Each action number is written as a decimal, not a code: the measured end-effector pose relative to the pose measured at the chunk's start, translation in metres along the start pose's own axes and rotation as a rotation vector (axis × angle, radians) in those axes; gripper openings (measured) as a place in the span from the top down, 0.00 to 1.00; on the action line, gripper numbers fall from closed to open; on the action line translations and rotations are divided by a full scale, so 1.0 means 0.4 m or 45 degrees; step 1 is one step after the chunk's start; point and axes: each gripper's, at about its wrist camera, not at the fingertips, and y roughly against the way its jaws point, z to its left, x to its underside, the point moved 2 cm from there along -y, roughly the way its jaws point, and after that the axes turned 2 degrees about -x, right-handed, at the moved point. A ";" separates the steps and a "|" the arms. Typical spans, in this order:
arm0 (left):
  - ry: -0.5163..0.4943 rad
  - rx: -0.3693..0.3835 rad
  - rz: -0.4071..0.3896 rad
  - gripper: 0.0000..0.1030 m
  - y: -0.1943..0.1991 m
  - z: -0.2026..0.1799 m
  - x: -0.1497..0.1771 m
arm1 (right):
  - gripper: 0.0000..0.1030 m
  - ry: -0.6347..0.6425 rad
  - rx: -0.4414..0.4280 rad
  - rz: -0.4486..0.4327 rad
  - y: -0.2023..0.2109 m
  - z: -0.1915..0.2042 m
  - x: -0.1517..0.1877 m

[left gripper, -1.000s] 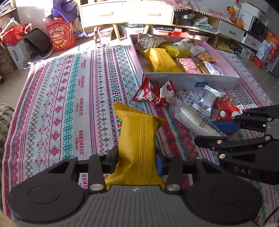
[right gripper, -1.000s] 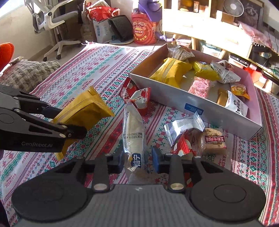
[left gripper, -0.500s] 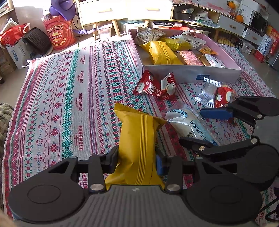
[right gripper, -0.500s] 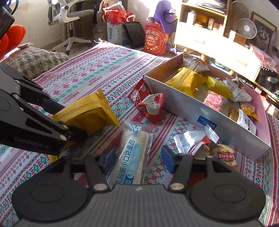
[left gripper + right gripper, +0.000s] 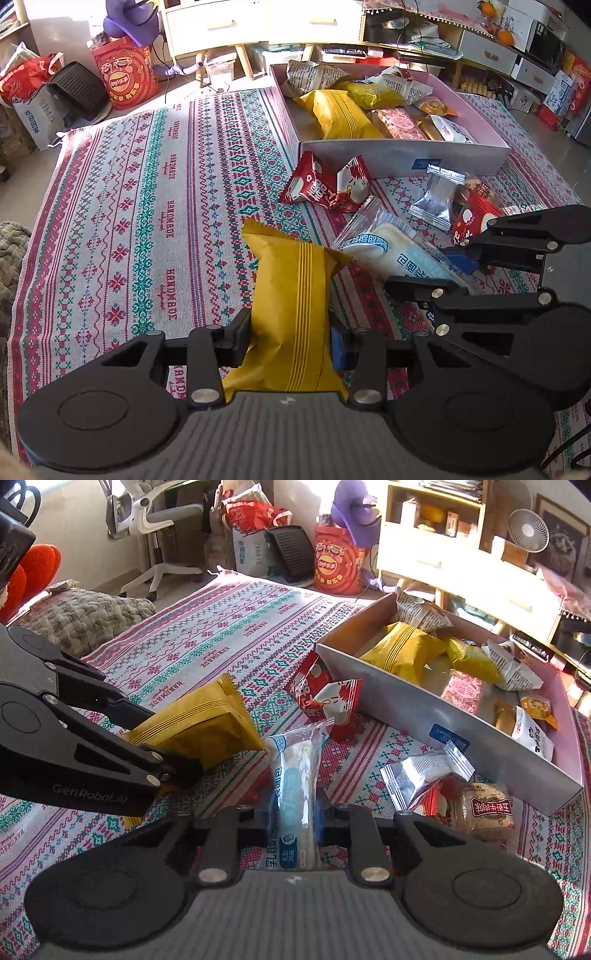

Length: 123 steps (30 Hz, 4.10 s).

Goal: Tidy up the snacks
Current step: 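Lift the yellow pack with the left tool while the right grasps the white bread bag, then lower the yellow pack into the box with the left tool while the right lowers the bread bag, then open both tools and withdraw them from the box, then grasp the red-and-white packet with the left tool while the right grasps the square cake packet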

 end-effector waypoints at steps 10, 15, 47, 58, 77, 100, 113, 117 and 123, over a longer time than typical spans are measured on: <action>-0.003 0.019 -0.070 0.54 0.033 -0.016 -0.040 | 0.83 -0.095 -0.027 -0.056 0.068 -0.046 -0.021; 0.010 0.031 -0.117 0.54 0.050 -0.028 -0.072 | 0.83 -0.121 -0.025 -0.095 0.106 -0.076 -0.037; -0.062 -0.034 -0.166 0.54 -0.120 -0.205 -0.380 | 0.83 -0.478 0.214 -0.222 0.088 -0.409 -0.085; -0.078 -0.103 -0.207 0.53 -0.155 -0.229 -0.416 | 0.81 -0.489 0.204 -0.277 0.088 -0.414 -0.092; -0.108 -0.091 -0.240 0.14 -0.078 -0.212 -0.365 | 0.29 -0.524 0.205 -0.220 0.144 -0.418 -0.088; 0.015 0.051 -0.191 0.02 0.036 -0.208 -0.152 | 0.06 -0.448 0.258 -0.145 0.220 -0.348 0.010; 0.010 0.138 -0.269 0.02 -0.008 -0.285 -0.064 | 0.01 -0.349 0.363 -0.137 0.194 -0.339 0.062; -0.020 0.155 -0.290 0.04 -0.028 -0.313 -0.062 | 0.01 -0.304 0.372 -0.107 0.181 -0.331 0.071; -0.029 0.201 -0.281 0.24 -0.053 -0.337 -0.071 | 0.01 -0.298 0.387 -0.072 0.172 -0.338 0.090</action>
